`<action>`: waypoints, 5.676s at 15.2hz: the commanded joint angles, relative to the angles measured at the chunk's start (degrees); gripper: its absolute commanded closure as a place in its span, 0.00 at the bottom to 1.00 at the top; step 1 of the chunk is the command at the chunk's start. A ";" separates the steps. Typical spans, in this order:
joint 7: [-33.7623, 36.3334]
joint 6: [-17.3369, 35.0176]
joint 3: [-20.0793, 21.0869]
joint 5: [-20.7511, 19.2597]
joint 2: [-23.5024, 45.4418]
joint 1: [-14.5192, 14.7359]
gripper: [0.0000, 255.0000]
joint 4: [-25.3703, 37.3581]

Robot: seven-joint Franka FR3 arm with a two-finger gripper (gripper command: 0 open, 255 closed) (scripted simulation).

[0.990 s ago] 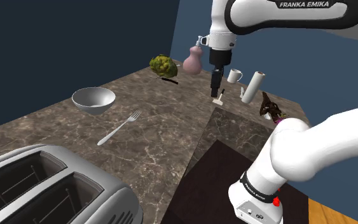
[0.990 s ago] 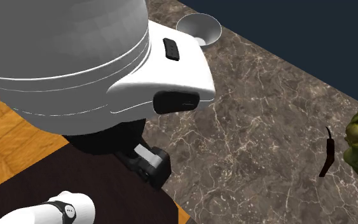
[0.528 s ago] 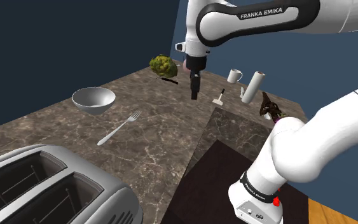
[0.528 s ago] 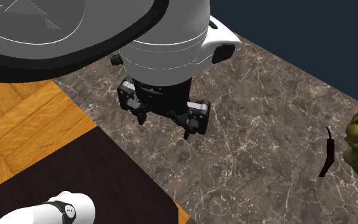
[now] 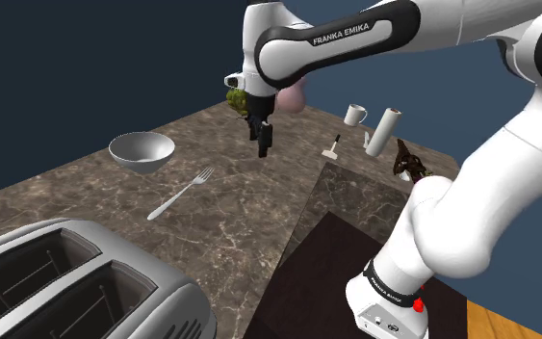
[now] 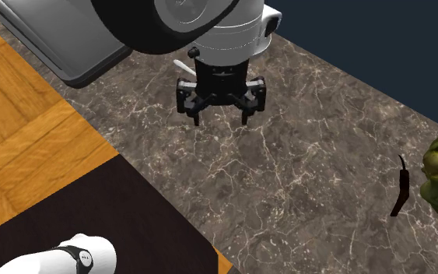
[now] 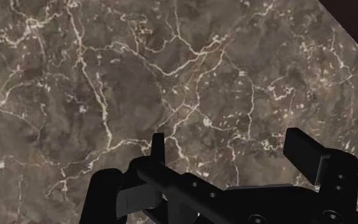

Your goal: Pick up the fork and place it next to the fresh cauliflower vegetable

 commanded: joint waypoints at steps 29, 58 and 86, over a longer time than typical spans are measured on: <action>-22.97 17.82 5.56 2.05 22.26 6.03 1.00 9.59; -24.24 3.67 5.75 2.87 15.42 6.06 1.00 16.94; -35.79 -9.36 0.71 3.28 11.63 0.67 1.00 26.99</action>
